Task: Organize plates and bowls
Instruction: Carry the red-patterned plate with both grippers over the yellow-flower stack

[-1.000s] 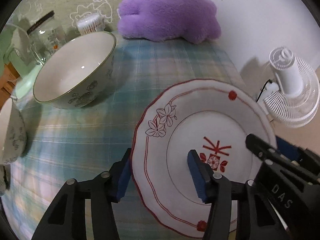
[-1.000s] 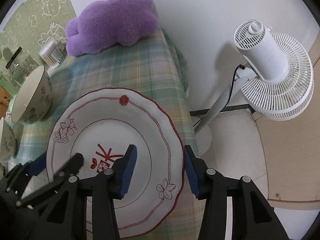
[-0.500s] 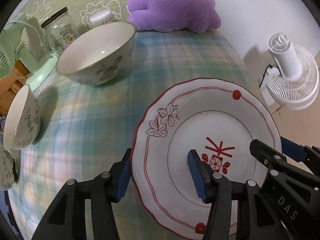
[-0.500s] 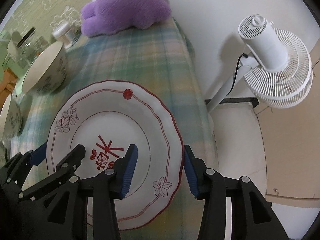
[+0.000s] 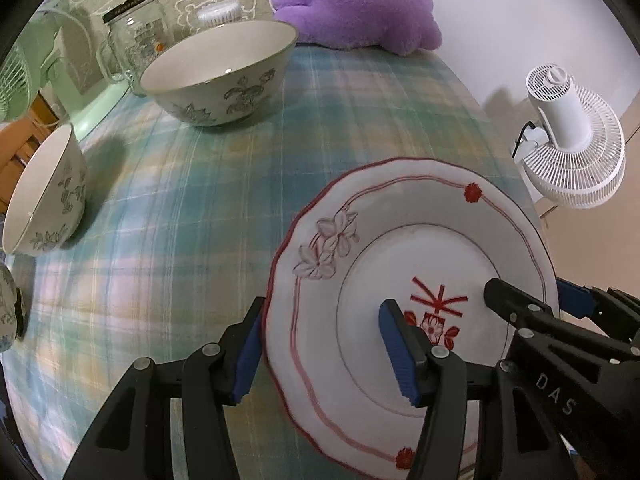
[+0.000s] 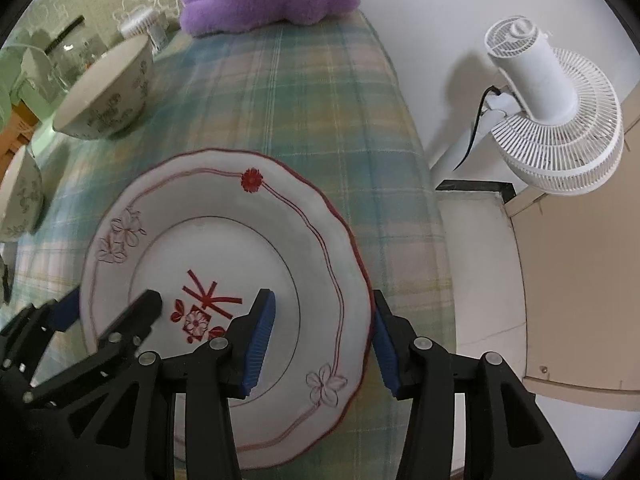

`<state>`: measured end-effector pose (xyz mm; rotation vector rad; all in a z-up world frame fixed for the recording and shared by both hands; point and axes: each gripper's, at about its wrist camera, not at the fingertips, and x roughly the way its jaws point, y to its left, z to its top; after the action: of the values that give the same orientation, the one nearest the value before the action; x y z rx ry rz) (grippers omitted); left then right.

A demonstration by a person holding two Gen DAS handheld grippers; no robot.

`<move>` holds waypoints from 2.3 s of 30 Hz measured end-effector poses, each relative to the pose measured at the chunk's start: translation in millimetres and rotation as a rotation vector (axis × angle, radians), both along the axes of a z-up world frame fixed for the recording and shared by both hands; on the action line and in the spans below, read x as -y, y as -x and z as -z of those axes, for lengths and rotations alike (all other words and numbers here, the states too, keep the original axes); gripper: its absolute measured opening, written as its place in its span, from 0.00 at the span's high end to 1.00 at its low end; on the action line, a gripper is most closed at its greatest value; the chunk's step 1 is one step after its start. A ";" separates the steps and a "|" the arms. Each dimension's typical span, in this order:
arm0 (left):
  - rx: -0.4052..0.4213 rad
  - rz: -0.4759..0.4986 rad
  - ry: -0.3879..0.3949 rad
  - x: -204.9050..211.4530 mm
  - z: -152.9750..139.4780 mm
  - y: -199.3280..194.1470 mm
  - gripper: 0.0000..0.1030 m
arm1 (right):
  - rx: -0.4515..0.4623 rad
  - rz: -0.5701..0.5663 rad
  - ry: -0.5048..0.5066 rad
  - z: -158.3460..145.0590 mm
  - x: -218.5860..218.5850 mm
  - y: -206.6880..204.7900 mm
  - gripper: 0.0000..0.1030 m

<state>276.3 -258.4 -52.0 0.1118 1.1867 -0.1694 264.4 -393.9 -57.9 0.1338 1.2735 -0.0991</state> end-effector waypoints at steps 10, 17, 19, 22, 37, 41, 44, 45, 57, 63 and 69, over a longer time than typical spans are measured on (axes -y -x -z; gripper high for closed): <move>0.006 -0.012 0.023 -4.9 -7.4 0.3 0.47 | 0.026 0.010 0.017 -8.9 -3.1 -0.7 0.50; 0.043 -0.021 0.044 -11.6 -28.1 6.8 0.47 | 0.075 0.010 0.025 -31.2 -7.5 5.1 0.50; 0.057 -0.021 0.049 -12.9 -35.1 8.2 0.47 | 0.089 0.012 0.027 -39.3 -8.3 6.8 0.50; 0.068 -0.013 0.059 -14.2 -43.3 11.4 0.47 | 0.107 0.015 0.034 -50.0 -10.9 10.7 0.50; 0.077 0.016 0.079 -27.8 -66.0 64.0 0.47 | 0.122 0.035 0.045 -80.9 -24.8 64.6 0.50; 0.069 0.023 0.083 -33.8 -65.4 84.2 0.47 | 0.117 0.040 0.050 -82.5 -30.6 85.0 0.50; 0.068 0.033 0.081 -37.1 -66.0 101.0 0.47 | 0.112 0.045 0.052 -83.5 -34.6 101.5 0.50; 0.067 0.040 0.079 -37.6 -66.0 106.7 0.47 | 0.111 0.050 0.051 -83.1 -35.6 106.9 0.50; 0.021 0.133 0.074 -34.2 -50.3 167.8 0.47 | 0.066 0.155 0.042 -66.4 -35.6 179.4 0.50; -0.001 0.157 0.070 -22.4 -40.6 185.9 0.47 | 0.025 0.183 0.039 -53.7 -26.8 206.0 0.50; 0.009 0.181 0.047 -5.3 -39.5 193.5 0.47 | -0.002 0.199 0.015 -46.4 -10.3 218.5 0.50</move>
<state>82.8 -253.1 -12.4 0.1783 1.1622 -0.3553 45.9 -383.7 -11.5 0.2472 1.2590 -0.2799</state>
